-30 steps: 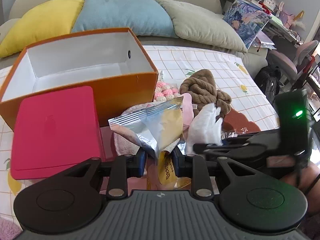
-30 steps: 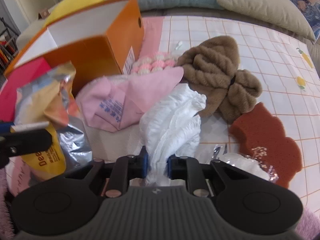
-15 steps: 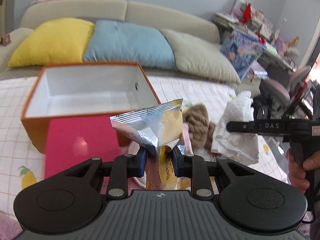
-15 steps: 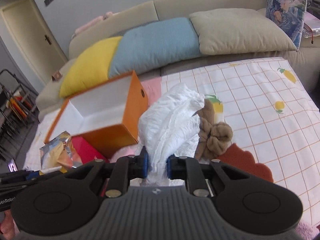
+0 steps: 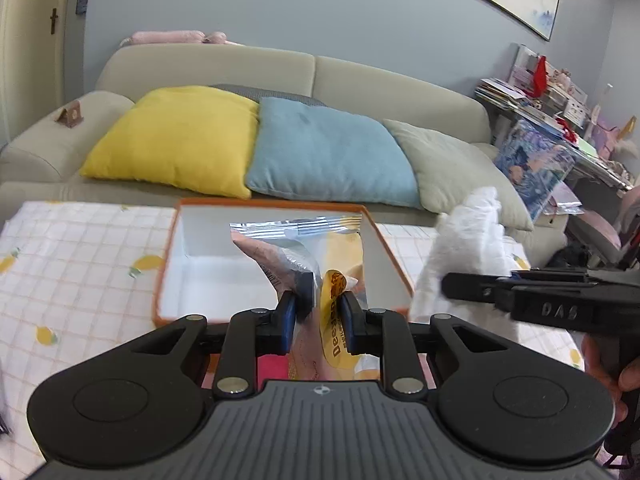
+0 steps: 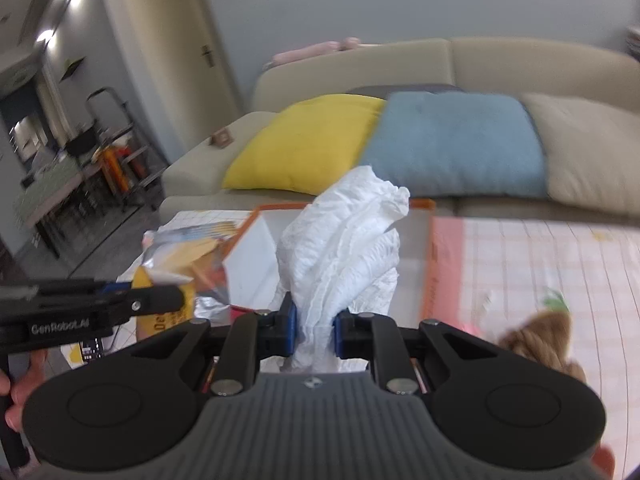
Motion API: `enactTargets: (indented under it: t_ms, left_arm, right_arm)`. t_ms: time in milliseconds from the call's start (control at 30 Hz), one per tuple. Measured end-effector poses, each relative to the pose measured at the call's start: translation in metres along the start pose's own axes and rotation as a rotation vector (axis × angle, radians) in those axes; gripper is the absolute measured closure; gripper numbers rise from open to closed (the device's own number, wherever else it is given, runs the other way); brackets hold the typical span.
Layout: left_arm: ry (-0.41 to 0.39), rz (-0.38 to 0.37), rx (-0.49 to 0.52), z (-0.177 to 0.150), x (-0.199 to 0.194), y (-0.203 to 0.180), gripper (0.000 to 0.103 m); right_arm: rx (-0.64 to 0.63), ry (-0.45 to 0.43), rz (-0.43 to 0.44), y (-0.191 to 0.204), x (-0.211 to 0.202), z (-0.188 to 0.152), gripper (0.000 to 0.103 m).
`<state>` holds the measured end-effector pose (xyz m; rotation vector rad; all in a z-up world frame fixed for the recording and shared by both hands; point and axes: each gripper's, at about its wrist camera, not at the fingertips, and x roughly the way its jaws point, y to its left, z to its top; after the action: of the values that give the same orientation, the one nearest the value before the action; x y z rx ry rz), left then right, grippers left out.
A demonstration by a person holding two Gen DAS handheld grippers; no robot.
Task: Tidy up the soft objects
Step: 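Lift the diaper and snack packet and carry both over the orange box, then open both tools to drop the diaper and packet into the box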
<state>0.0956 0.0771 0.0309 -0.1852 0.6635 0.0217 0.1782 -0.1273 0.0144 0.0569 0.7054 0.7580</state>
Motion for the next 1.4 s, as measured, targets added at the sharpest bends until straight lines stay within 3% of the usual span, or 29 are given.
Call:
enactTargets:
  t_ms: [333,500,1033,1133,1333,1400]
  left_arm:
    - [0.040,0.097,0.020,0.034,0.036,0.043,0.077]
    - [0.148,0.092,0.032,0.048,0.077,0.061,0.077]
    - [0.415,0.139,0.158,0.028,0.164,0.081,0.079]
    - [0.434,0.154,0.195,0.026,0.170,0.080,0.086]
    - [0.458,0.182,0.205,0.025,0.176,0.082,0.086]
    - [0.451,0.189,0.195,0.025,0.174,0.083,0.081]
  right_arm:
    - [-0.216,0.018,0.021,0.044,0.092,0.043,0.087]
    - [-0.254,0.074,-0.005,0.049,0.140,0.052,0.087]
    - [-0.190,0.406,0.057,0.033,0.247,0.032,0.087]
    - [-0.159,0.445,0.077,0.031,0.254,0.031,0.086]
    - [-0.116,0.506,0.071,0.029,0.261,0.027,0.070]
    - [-0.107,0.505,0.070,0.029,0.260,0.025,0.069]
